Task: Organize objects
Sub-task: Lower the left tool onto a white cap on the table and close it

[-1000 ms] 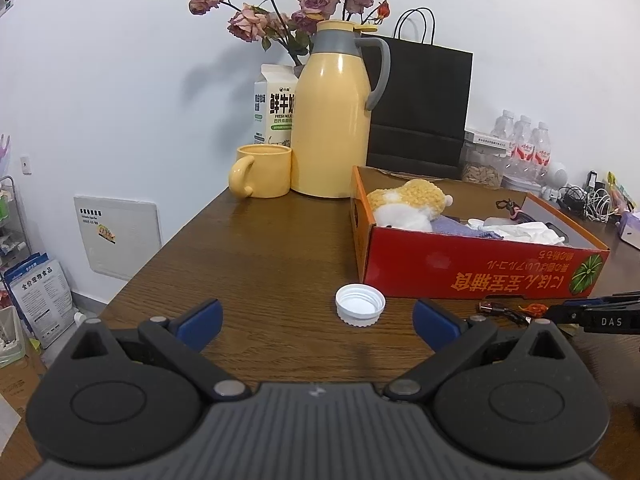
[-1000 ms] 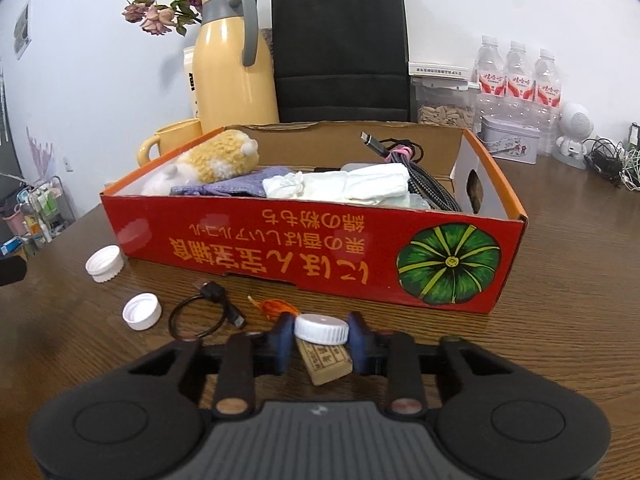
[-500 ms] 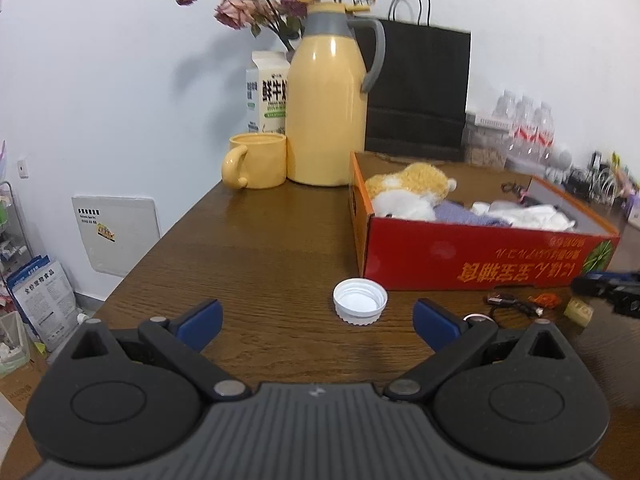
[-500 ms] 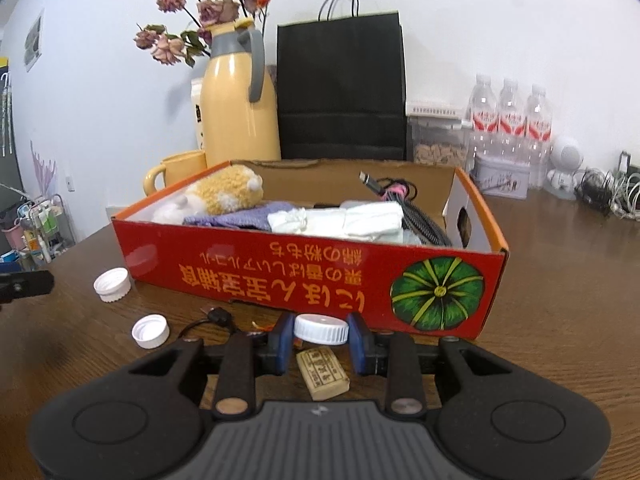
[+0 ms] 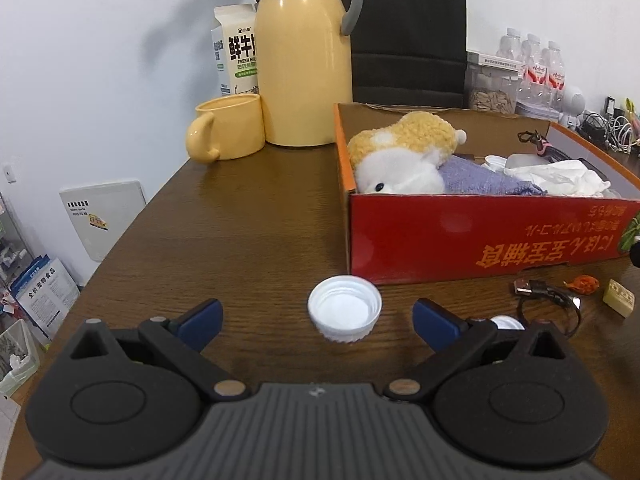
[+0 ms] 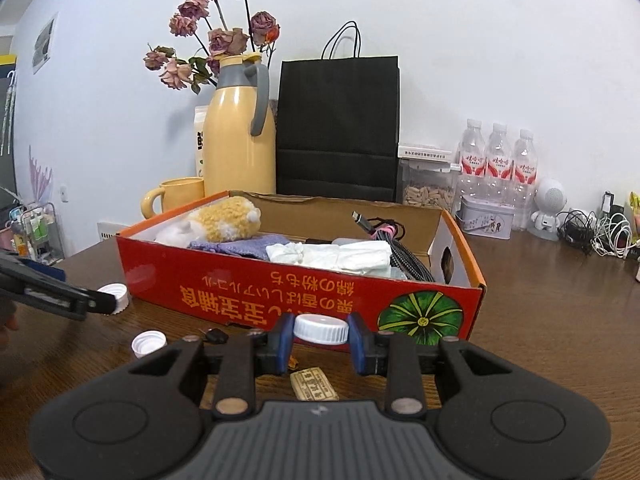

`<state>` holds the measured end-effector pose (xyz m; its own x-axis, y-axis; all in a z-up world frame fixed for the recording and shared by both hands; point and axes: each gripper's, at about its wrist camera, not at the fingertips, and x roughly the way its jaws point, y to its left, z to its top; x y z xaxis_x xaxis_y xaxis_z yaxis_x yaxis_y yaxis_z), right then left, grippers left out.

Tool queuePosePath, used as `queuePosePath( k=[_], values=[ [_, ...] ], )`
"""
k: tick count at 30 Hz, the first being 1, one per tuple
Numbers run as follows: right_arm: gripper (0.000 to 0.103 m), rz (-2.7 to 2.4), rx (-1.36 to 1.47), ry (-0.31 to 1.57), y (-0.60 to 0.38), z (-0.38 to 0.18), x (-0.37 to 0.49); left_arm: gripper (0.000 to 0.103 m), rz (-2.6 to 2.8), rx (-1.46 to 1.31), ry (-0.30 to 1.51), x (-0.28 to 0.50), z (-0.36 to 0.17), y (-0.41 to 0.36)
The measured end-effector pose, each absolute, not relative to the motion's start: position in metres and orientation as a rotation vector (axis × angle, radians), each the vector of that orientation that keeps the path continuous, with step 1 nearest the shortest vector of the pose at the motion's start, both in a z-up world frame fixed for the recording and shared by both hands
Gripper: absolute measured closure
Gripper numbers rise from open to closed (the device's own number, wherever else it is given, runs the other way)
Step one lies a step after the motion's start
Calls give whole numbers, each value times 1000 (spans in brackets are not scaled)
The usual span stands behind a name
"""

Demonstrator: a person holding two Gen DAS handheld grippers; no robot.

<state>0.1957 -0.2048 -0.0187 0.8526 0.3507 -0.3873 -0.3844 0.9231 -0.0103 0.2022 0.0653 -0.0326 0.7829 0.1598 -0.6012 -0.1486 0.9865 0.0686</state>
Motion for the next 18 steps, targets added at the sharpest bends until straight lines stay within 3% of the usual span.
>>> queuePosePath(
  k=[5,7,10,13,18],
  values=[
    [75,395,-90,384,-205,-19,194,0,197,-13,651,210,-39,63],
    [75,398,-91,380,-205,-19,193,6,185,-26,656,211,-41,63],
    [75,401,-92,374,-204,-18,191,24,183,-30,669,211,-41,62],
    [75,403,-91,370,-204,-18,191,61,157,-32,649,207,-40,59],
    [75,405,-91,368,-205,-18,190,62,124,-16,622,201,-39,51]
  ],
)
